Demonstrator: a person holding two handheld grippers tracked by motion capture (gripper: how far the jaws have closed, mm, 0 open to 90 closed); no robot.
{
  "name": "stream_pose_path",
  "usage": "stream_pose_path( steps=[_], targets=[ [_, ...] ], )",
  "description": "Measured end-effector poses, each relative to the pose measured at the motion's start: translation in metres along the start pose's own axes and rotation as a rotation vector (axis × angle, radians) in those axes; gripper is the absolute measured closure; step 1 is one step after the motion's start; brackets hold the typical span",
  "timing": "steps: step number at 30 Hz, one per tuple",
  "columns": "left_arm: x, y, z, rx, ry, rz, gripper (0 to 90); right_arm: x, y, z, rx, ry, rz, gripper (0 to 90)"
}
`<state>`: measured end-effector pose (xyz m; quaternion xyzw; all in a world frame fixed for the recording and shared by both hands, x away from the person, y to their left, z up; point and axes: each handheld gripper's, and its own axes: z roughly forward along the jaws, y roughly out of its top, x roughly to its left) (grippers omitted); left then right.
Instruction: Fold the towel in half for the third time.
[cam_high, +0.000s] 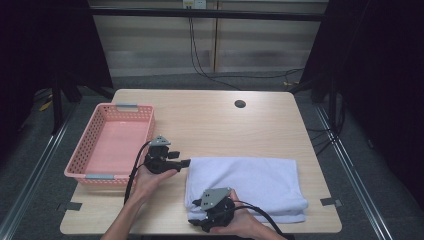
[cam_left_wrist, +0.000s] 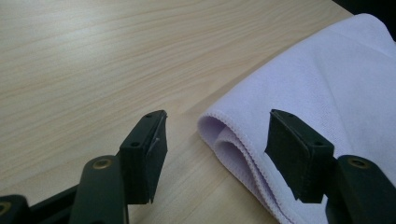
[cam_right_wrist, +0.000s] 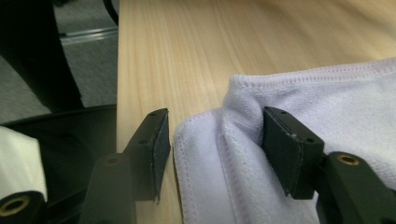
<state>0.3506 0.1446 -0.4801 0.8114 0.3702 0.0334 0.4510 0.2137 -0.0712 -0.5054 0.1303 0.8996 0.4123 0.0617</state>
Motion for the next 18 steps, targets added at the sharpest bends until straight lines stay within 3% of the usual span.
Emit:
stream_pose_path(
  steps=[1,3,5,7,9,11,18],
  targets=[
    [0.0,0.0,0.0,-0.003,0.001,-0.003,38.0,0.001,0.0,0.0,0.003,-0.015,-0.009,46.5],
    [0.001,0.0,0.002,-0.009,-0.006,-0.016,38.0,-0.001,0.0,-0.001,-0.001,-0.046,-0.009,60.1],
    [-0.001,0.003,0.007,0.0,0.001,-0.013,37.7,-0.005,-0.002,-0.002,-0.011,-0.051,0.003,67.5],
    [-0.002,0.007,0.011,0.013,0.008,0.018,35.9,-0.007,0.0,-0.002,-0.002,-0.048,0.024,70.1],
    [-0.001,0.011,0.015,0.002,-0.002,0.016,35.8,-0.01,0.001,-0.003,0.005,-0.033,0.068,72.2],
    [0.001,0.013,0.022,0.026,-0.016,0.018,33.7,-0.013,0.001,-0.003,0.0,-0.018,0.12,73.7],
    [-0.003,0.009,0.039,0.121,-0.048,0.06,32.6,-0.018,0.002,-0.007,0.009,0.009,0.177,77.7]
  ],
)
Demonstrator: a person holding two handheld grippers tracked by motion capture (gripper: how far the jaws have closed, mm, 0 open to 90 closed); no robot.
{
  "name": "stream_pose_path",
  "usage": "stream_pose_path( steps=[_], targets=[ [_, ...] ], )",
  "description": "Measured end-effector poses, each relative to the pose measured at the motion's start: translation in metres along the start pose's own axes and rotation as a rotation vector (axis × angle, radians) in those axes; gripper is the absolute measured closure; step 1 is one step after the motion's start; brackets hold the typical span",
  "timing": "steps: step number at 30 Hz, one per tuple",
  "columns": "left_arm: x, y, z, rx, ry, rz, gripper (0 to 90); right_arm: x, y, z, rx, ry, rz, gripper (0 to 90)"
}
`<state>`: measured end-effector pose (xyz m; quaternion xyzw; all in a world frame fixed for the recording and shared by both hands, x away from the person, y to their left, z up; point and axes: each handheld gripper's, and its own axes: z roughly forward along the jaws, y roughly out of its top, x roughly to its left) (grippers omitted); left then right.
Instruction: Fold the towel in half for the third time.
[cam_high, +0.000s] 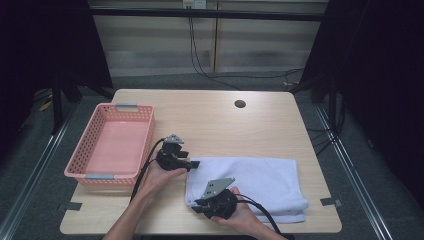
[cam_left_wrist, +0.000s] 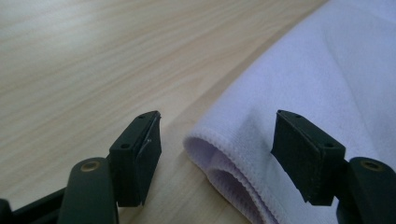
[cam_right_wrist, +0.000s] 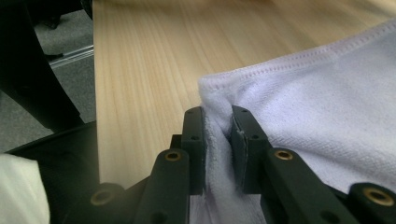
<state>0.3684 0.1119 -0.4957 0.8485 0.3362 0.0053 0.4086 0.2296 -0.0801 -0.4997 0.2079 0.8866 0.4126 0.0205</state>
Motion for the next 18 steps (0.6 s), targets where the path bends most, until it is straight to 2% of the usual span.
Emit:
stream_pose_path(
  steps=[2,4,6,7,9,11,13,16,18],
  targets=[
    [-0.001,-0.002,0.004,0.027,-0.001,0.011,33.4,0.0,0.0,-0.001,0.002,0.002,0.009,77.9],
    [-0.002,-0.003,0.005,0.03,-0.006,0.026,35.2,0.0,0.0,-0.002,0.004,0.007,0.012,78.0],
    [-0.004,-0.004,0.005,0.033,-0.023,0.042,42.5,-0.002,0.0,-0.002,0.004,0.02,0.027,78.0],
    [-0.005,-0.004,0.005,0.038,-0.019,0.057,45.3,-0.004,0.0,-0.002,0.004,0.029,0.037,78.0],
    [-0.008,-0.005,0.005,0.048,-0.051,0.077,63.1,-0.006,0.0,-0.003,0.006,0.038,0.059,78.5],
    [-0.01,-0.005,0.004,0.049,-0.062,0.086,71.8,-0.007,0.001,-0.004,0.006,0.051,0.074,78.7],
    [-0.01,-0.005,0.002,0.048,-0.088,0.058,78.2,-0.007,0.002,-0.006,0.0,0.057,0.088,78.8],
    [-0.005,-0.004,-0.001,0.005,-0.134,-0.019,79.4,-0.009,0.005,-0.011,-0.016,0.064,0.095,78.8],
    [-0.003,0.0,-0.007,-0.027,-0.15,-0.046,79.4,-0.009,0.007,-0.016,-0.031,0.07,0.108,78.8]
  ],
)
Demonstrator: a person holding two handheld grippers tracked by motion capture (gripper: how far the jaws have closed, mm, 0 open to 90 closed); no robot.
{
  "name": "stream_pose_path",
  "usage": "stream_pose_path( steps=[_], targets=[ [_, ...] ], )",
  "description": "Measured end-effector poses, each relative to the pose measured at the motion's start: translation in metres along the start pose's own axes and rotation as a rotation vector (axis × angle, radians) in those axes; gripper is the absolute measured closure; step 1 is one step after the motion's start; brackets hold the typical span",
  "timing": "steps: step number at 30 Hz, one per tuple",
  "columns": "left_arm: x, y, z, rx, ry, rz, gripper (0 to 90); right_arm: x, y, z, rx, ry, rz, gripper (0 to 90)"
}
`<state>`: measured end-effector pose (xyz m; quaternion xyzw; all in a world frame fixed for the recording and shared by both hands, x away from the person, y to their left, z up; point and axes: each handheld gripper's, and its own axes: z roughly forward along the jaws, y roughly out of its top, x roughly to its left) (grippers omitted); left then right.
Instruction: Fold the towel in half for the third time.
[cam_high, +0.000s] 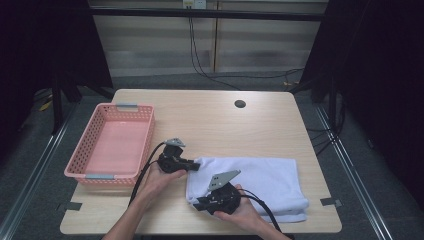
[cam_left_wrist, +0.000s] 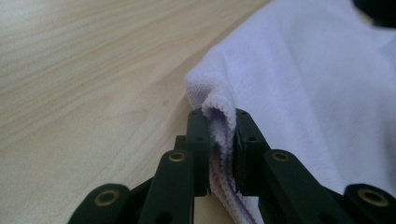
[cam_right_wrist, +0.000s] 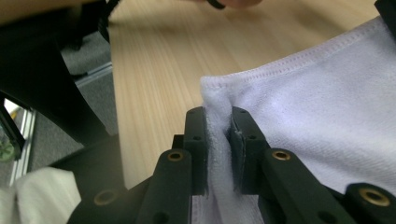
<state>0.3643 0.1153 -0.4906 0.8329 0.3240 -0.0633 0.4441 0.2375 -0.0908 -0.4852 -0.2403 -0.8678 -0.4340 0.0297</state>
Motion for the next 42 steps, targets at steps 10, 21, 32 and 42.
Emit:
stream_pose_path(
  steps=[10,21,32,42],
  targets=[
    [-0.002,0.029,-0.02,-0.108,-0.032,-0.034,79.5,-0.002,0.024,-0.033,-0.112,-0.006,0.022,78.7],
    [-0.006,0.053,-0.052,-0.184,0.006,-0.027,80.2,-0.001,0.064,-0.046,-0.199,0.013,0.019,78.8],
    [-0.022,0.064,-0.102,-0.222,0.086,-0.01,80.0,0.021,0.106,-0.044,-0.291,0.081,-0.022,78.8],
    [-0.024,0.065,-0.057,-0.195,0.056,-0.017,79.4,0.009,0.074,-0.055,-0.301,0.01,0.029,78.8]
  ],
)
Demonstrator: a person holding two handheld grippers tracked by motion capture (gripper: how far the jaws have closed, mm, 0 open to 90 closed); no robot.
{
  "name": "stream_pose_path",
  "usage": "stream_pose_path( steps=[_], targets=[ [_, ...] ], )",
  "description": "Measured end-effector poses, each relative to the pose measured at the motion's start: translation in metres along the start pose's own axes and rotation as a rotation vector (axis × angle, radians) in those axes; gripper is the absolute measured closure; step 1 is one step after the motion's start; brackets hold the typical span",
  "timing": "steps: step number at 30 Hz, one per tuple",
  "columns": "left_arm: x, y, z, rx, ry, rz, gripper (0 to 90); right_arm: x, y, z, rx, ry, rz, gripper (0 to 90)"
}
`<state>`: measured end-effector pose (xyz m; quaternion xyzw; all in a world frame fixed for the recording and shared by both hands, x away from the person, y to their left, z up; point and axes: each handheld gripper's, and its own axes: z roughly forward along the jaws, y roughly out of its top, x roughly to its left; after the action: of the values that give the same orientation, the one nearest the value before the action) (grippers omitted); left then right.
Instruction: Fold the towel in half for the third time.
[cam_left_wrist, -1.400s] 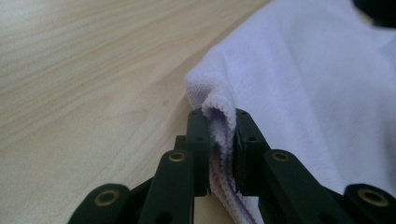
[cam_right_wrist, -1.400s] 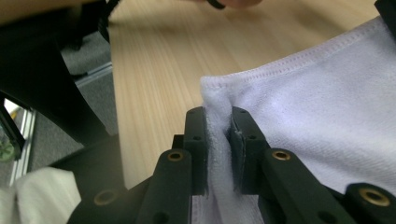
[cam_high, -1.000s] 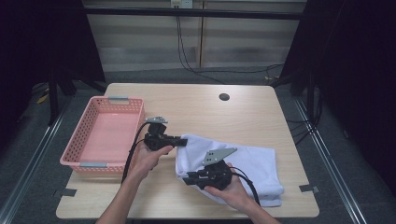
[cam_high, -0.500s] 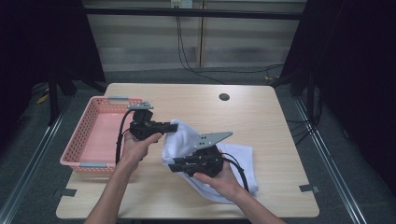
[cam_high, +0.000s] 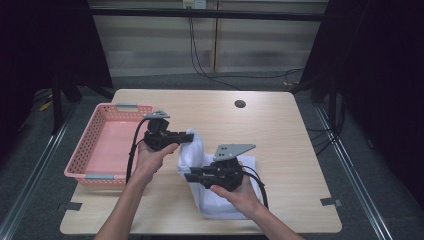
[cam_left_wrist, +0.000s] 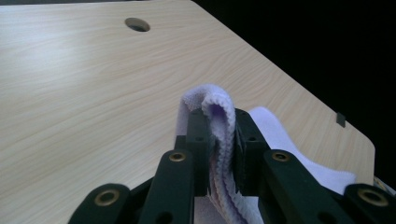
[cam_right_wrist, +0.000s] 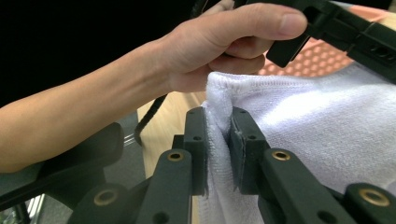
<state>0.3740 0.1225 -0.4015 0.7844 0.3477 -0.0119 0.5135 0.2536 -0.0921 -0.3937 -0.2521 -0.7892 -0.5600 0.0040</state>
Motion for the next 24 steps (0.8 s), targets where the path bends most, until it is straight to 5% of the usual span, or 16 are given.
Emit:
stream_pose_path(
  steps=[8,14,20,24],
  targets=[
    [-0.025,0.016,0.039,0.031,-0.034,0.059,78.8,-0.002,-0.015,-0.043,-0.047,-0.076,0.005,78.7],
    [-0.028,0.008,0.076,0.082,-0.048,0.032,78.6,-0.019,-0.048,-0.065,-0.025,-0.144,0.06,78.7],
    [-0.039,0.006,0.105,0.107,-0.089,0.037,76.8,-0.019,-0.066,-0.092,-0.025,-0.197,0.079,78.7],
    [-0.044,-0.003,0.129,0.169,-0.088,0.055,76.7,-0.024,-0.088,-0.101,0.021,-0.224,0.099,77.8]
  ],
)
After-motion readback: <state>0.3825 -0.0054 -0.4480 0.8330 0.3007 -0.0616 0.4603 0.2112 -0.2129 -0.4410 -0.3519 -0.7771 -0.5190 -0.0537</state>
